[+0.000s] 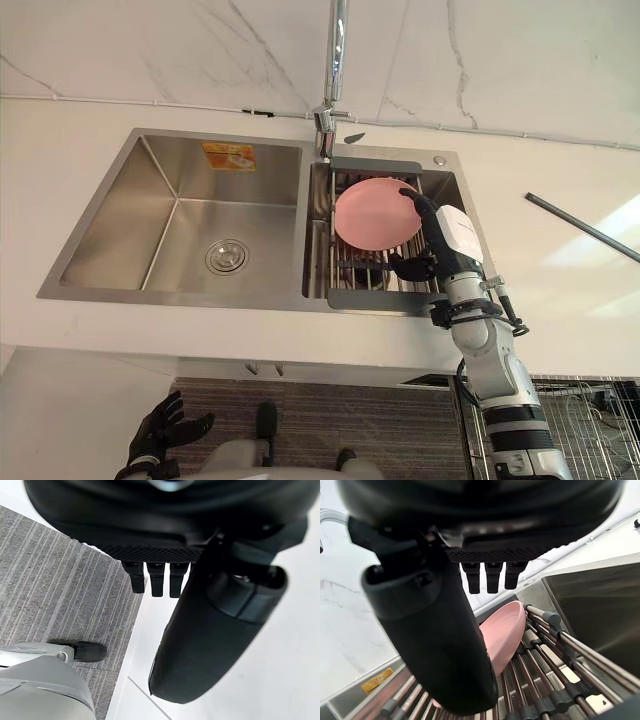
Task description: Walk over to the sink, pick up the cup, carry it to the dishwasher, place the cup inside the dishwasher, then close the dishwasher door
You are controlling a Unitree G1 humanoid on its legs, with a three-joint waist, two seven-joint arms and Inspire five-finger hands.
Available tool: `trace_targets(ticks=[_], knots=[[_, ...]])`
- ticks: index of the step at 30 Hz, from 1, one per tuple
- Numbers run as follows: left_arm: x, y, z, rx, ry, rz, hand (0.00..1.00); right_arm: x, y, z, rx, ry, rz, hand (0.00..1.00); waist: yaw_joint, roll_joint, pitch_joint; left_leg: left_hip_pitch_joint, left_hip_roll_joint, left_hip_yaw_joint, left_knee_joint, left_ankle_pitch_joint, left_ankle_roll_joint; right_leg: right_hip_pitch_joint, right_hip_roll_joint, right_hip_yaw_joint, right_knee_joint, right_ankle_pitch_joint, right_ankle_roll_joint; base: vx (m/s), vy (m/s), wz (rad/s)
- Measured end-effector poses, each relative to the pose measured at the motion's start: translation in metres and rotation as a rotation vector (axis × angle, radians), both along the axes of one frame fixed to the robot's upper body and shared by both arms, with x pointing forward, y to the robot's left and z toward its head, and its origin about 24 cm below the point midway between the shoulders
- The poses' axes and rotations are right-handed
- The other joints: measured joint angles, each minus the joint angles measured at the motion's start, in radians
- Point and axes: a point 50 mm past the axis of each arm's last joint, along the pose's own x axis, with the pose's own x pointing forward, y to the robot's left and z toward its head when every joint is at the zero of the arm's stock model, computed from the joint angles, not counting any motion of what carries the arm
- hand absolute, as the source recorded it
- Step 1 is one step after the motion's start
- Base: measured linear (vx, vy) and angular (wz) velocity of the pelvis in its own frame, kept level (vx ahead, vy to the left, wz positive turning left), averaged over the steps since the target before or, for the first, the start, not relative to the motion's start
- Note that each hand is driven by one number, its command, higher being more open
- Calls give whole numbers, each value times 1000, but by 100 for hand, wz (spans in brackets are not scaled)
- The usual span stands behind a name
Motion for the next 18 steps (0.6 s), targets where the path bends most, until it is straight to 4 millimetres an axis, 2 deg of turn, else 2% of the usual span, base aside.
trace_targets(ticks=[18], knots=[[3,-7,-1,-11,-6,-21,90,23,-8,6,-208,-14,-85,90,11,11,65,-5,-23,-37,0,-2,12,-2,-19,-8,0,0,12,1,2,1]])
